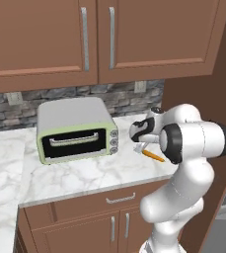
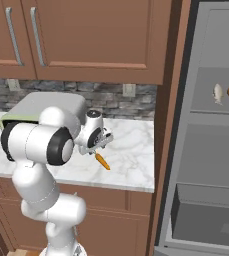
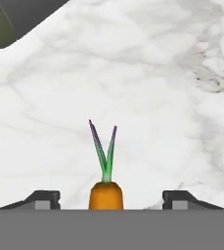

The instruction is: Open the fridge, remove the tangerine, carrot, and fish, and place them on any counter.

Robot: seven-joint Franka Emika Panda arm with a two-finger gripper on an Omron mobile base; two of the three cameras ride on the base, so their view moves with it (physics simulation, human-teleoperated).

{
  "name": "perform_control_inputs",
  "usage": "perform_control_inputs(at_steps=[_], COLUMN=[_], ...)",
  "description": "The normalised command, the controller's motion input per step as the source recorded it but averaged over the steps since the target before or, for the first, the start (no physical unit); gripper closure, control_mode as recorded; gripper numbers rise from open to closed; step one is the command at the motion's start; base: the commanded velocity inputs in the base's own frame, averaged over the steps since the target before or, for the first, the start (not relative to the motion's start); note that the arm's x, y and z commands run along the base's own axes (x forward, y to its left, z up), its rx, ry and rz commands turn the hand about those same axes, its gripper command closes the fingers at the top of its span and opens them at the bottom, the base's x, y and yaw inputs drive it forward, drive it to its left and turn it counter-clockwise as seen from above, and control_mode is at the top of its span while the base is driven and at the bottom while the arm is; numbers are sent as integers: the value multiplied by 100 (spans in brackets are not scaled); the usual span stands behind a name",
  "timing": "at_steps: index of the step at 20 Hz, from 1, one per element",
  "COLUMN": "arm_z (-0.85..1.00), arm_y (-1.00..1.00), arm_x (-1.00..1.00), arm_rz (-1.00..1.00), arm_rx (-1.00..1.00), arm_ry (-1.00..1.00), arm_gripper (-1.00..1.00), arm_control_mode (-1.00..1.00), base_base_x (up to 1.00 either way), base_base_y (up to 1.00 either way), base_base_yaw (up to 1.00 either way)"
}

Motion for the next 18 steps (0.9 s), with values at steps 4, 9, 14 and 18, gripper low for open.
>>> perform_control_inputs(at_steps=[4,9,14,18], arm_z=[81,99,59,67], arm_y=[0,1,39,54], arm_x=[-16,-72,-100,-84], arm_rz=[0,0,-2,-13], arm_rx=[1,7,3,0], arm_ry=[0,0,0,-2], arm_gripper=[-100,-100,-100,-100], arm_control_mode=[-100,-100,-100,-100], base_base_x=[0,0,0,0], base_base_y=[0,0,0,0], base_base_yaw=[0,0,0,0])
